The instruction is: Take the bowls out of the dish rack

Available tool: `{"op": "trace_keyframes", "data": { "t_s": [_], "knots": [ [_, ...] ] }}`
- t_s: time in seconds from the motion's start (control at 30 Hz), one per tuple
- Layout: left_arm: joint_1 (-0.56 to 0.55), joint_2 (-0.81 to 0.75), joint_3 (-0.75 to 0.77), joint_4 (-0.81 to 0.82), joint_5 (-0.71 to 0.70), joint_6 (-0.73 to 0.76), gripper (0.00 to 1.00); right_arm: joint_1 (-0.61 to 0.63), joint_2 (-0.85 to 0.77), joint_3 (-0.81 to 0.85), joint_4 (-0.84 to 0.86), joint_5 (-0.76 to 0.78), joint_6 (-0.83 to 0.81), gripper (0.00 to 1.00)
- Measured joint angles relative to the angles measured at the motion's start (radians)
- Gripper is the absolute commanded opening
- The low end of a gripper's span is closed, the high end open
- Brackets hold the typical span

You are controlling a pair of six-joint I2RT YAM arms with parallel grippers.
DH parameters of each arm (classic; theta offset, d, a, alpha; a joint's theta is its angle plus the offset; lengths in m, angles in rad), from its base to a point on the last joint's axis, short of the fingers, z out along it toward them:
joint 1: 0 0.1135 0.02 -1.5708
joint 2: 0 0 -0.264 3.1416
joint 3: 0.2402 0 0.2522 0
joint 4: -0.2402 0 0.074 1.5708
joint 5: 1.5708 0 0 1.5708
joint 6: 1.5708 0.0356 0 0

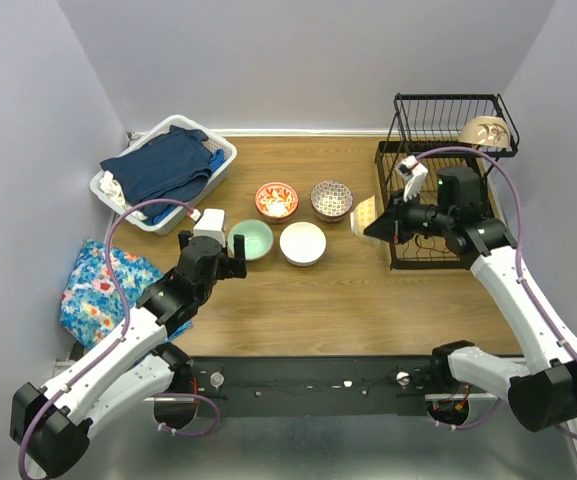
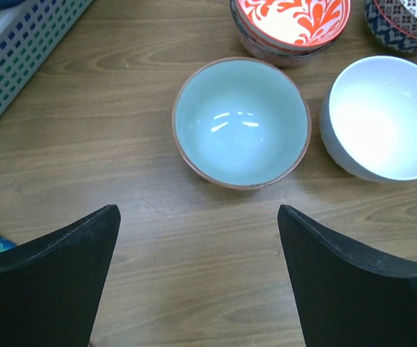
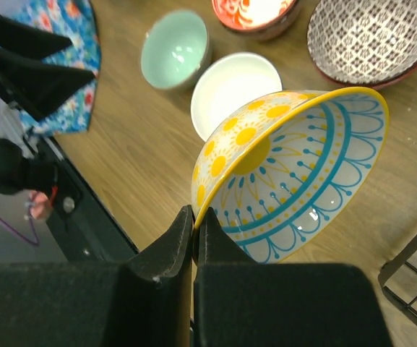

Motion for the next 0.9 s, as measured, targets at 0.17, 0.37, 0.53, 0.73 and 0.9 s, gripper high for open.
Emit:
{"op": "trace_keyframes", "data": {
  "t_s": [0.17, 0.37, 0.53, 0.73, 0.9],
  "knots": [
    [0.0, -0.008, 0.038, -0.071, 0.0, -0.043, 0.99, 0.093, 0.043, 0.001, -0.061, 0.077, -0.075, 0.01],
    [0.0, -0.014, 0.099, -0.138, 0.008, -0.108, 0.99, 0.243, 0.087, 0.005, -0.096, 0.224, -0.149, 0.01],
    [0.0, 0.007, 0.139, -0.192, 0.032, -0.156, 0.99, 0.404, 0.157, 0.026, -0.098, 0.394, -0.177, 0.01],
    [0.0, 0.093, 0.237, -0.293, 0.079, -0.199, 0.99, 0.626, 0.267, 0.074, -0.11, 0.599, -0.213, 0.01],
    [0.0, 0.17, 0.337, -0.35, 0.123, -0.22, 0.99, 0.776, 0.352, 0.118, -0.114, 0.751, -0.262, 0.01]
  ]
}}
